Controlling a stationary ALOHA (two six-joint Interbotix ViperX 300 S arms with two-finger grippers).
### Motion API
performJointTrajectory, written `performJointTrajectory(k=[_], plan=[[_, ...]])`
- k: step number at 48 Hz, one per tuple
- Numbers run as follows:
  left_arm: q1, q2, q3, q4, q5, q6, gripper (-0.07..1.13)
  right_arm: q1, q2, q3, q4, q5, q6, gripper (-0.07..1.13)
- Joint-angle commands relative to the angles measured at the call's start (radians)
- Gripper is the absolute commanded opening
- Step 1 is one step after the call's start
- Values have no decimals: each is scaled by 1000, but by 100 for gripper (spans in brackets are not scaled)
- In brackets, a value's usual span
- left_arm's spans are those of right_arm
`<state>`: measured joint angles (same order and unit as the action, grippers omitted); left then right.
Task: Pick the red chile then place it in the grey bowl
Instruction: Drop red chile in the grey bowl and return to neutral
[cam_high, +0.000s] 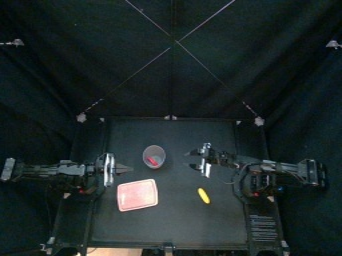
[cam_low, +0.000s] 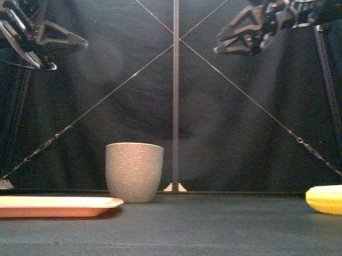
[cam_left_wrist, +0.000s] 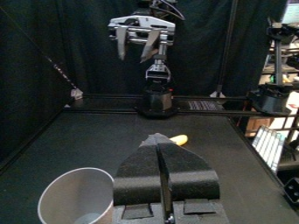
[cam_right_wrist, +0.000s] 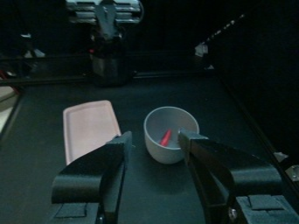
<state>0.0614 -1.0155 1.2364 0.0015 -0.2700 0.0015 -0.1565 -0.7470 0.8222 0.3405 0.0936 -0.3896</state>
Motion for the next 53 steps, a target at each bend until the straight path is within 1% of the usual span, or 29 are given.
performJointTrajectory(k=[1, 10, 18, 27, 37, 53], plan=[[3, 2, -12, 3, -3, 2, -4, 6, -127, 72, 31, -17, 3, 84], [6, 2, -12, 5, -3, 3, -4, -5, -290, 181, 52, -20, 3, 84], [5, 2, -11, 5, -3, 3, -4, -6, -350, 249, 54, -20, 5, 84], [6, 3, -11, 5, -5, 3, -4, -26, -357, 285, 58, -26, 5, 84], [5, 2, -11, 5, -3, 2, -4, -54, -359, 278, 57, -25, 3, 84], [6, 2, -11, 3, -3, 2, -4, -54, -360, 279, 57, -26, 3, 84]])
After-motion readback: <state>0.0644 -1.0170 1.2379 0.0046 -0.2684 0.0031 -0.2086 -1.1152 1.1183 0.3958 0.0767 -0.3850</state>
